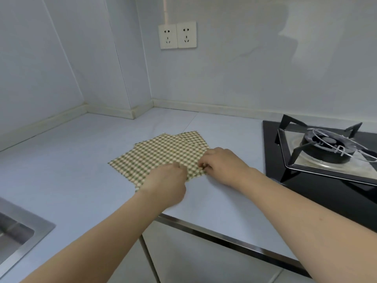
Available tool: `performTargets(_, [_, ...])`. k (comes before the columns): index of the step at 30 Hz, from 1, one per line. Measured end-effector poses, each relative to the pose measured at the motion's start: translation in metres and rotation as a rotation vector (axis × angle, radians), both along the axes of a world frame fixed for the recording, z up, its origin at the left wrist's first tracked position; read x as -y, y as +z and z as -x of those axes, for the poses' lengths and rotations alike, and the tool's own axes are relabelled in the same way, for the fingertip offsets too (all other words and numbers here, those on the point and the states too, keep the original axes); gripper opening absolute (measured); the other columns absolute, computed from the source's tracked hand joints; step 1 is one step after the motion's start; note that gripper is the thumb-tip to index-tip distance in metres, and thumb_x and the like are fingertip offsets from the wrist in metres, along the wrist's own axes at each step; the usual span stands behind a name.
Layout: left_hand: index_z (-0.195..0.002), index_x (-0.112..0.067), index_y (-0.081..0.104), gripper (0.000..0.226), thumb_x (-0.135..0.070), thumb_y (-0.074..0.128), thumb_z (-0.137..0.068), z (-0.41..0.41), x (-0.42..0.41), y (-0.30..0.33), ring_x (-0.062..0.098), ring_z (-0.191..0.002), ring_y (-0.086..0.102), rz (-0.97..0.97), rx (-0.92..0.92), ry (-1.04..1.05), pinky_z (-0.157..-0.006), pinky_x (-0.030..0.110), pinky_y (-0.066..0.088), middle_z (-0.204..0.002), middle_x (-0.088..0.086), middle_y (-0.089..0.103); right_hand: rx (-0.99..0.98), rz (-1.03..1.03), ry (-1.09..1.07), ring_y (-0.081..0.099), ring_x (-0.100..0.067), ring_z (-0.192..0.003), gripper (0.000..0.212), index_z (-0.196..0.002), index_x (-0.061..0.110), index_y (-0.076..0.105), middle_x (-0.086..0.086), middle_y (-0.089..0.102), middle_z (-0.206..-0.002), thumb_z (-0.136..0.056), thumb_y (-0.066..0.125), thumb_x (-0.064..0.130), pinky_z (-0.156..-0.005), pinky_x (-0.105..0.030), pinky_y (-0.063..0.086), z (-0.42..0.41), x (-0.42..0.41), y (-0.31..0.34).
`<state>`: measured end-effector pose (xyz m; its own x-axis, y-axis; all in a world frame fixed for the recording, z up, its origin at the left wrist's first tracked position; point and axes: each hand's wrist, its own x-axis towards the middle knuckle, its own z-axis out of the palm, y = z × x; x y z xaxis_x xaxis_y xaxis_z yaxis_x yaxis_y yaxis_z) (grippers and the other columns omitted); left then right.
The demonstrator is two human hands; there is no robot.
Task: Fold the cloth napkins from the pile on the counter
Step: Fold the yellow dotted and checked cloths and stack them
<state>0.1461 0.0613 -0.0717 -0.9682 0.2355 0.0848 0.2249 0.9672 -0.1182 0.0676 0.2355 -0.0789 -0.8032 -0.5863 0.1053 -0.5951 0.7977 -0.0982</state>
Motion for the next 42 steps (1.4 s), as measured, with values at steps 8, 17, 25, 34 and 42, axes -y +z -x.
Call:
performTargets(8, [-0.083,-0.015,0.058,0.016,-0.014,0.046,-0.093,0.016,0.028,0.016,0.016,-0.064,0.054,-0.605,0.095,0.174,-0.054,0.026,0.041,-0.081,0.005,0.066,0.131,-0.010,-0.032,0.056,-0.018,-0.100,0.024,-0.106,0.025,0.065,0.005,0.059,-0.109,-0.085,0.053,0.025,-0.086,-0.037,0.049,0.010,0.011,0.011])
performTargets(17, [-0.096,-0.011,0.045,0.013,-0.005,0.033,-0.096,0.048,0.035,0.041,0.015,-0.061,0.038,-0.701,-0.080,0.160,-0.052,0.030,0.025,-0.071,0.000,0.045,0.153,0.165,-0.200,0.059,-0.020,-0.088,0.011,-0.089,0.022,0.059,0.002,0.062,-0.094,-0.093,0.051,0.028,-0.077,-0.036,0.050,0.030,0.030,0.030])
performTargets(25, [-0.108,-0.023,0.044,0.012,-0.028,0.045,-0.098,0.022,0.041,0.096,0.002,-0.061,0.043,-0.644,-0.272,-0.040,-0.053,0.026,0.029,-0.075,-0.015,0.045,-0.015,0.734,-0.187,0.059,-0.014,-0.080,0.007,-0.092,0.023,0.060,0.005,0.064,-0.089,-0.094,0.054,0.021,-0.064,-0.030,0.048,-0.001,0.012,0.112])
performTargets(34, [-0.091,-0.015,0.058,0.022,-0.030,0.045,-0.102,-0.014,0.032,0.170,0.013,-0.049,0.044,-0.976,0.061,-0.126,-0.051,0.028,0.041,-0.065,-0.001,0.049,0.172,0.625,-0.176,0.062,-0.016,-0.078,0.007,-0.086,0.013,0.069,-0.004,0.069,-0.085,-0.083,0.074,0.017,-0.080,-0.037,0.052,-0.057,-0.060,0.212])
performTargets(42, [-0.102,-0.012,0.070,0.025,-0.022,0.047,-0.100,0.004,-0.007,0.124,0.013,-0.068,0.057,-0.792,-0.019,-0.111,-0.063,0.022,0.046,-0.087,-0.005,0.059,0.037,0.300,-0.349,0.061,-0.015,-0.089,0.020,-0.082,0.026,0.065,0.006,0.065,-0.091,-0.081,0.062,0.006,-0.077,-0.027,0.050,-0.051,-0.092,0.166])
